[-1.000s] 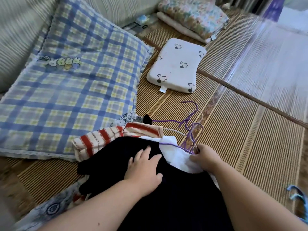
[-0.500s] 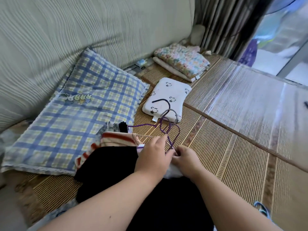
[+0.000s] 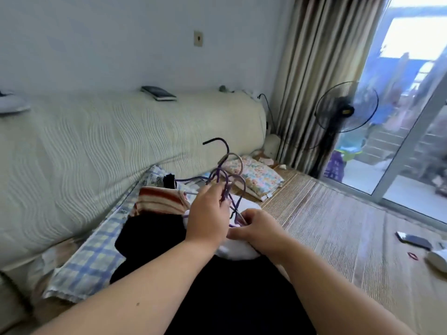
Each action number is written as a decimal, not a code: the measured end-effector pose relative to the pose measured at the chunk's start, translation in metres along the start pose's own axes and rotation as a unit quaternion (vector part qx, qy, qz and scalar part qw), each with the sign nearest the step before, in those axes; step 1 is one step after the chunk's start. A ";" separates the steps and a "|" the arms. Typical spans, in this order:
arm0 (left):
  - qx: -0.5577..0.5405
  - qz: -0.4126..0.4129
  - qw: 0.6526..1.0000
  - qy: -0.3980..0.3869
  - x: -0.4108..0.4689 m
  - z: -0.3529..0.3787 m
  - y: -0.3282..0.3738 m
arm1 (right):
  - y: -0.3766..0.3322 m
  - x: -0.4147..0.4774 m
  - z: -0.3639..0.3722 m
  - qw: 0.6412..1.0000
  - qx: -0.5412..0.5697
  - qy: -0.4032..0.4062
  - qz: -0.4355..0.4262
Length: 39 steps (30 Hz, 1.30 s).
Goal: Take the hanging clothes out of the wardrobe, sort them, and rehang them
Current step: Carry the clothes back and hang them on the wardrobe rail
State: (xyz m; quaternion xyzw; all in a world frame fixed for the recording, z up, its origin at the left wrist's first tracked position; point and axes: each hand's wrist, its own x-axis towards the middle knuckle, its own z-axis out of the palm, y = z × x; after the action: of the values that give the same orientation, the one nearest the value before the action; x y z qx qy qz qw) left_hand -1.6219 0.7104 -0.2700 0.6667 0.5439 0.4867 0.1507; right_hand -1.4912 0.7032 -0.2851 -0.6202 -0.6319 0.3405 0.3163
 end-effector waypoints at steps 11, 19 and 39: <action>-0.209 0.018 0.978 0.003 0.007 -0.092 0.161 | -0.147 -0.084 -0.098 0.994 0.078 0.054 -0.048; -0.105 0.047 0.987 0.112 0.015 -0.098 0.220 | -0.166 -0.118 -0.123 0.985 0.122 0.113 -0.037; -0.215 0.030 0.975 0.047 -0.036 -0.142 0.263 | -0.162 -0.198 -0.179 0.994 0.096 0.007 -0.045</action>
State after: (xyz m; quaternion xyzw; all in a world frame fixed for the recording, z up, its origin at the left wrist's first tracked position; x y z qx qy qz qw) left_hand -1.5832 0.5369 -0.0272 0.6108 0.4129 0.6275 0.2503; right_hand -1.4294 0.5128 -0.0458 -0.5603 -0.6217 0.3800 0.3940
